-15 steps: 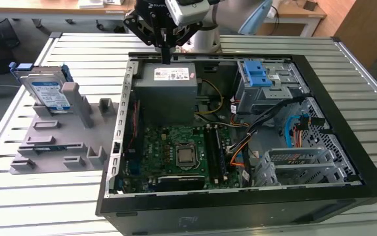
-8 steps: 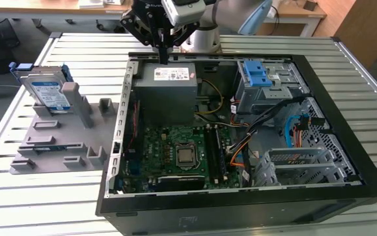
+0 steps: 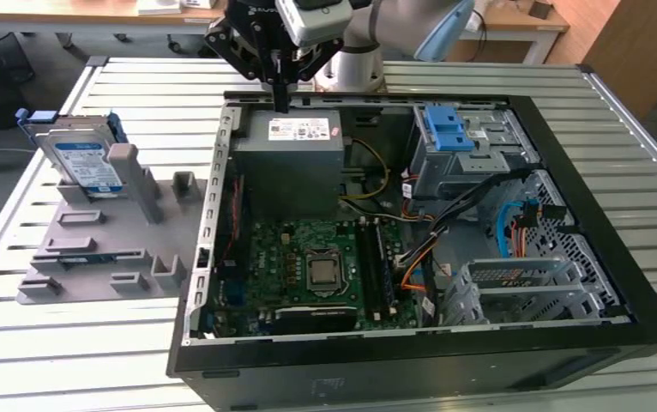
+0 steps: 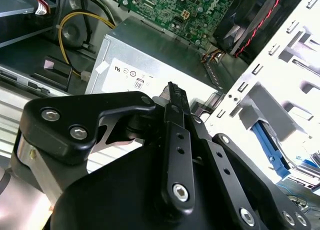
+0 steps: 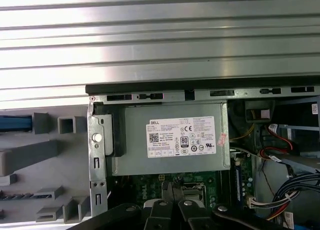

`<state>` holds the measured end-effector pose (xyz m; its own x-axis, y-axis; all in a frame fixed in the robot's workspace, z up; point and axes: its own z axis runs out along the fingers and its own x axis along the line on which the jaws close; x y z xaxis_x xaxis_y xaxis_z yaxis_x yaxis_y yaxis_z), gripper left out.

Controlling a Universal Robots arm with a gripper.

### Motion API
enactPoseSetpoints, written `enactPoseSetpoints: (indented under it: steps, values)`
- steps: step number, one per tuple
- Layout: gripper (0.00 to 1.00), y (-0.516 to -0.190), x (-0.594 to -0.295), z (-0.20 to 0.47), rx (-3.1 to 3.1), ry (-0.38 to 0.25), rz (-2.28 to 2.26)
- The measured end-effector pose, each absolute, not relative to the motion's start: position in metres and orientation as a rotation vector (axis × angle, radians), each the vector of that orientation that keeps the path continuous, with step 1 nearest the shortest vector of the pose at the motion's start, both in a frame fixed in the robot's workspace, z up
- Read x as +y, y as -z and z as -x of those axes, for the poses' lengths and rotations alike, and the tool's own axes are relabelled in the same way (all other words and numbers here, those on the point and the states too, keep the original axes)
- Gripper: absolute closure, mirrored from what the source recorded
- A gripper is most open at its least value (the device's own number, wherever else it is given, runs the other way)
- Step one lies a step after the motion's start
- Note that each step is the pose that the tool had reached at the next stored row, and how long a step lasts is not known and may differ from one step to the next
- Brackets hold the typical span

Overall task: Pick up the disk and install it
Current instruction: 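Reach for the disk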

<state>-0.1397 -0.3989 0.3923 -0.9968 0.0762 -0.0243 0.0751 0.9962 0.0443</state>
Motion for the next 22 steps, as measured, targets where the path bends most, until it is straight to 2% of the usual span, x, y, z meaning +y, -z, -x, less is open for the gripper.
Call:
enactPoseSetpoints:
  steps: [22]
  values:
    - [0.89, -0.391, -0.399, 0.150, 3.113, -0.068, -0.118]
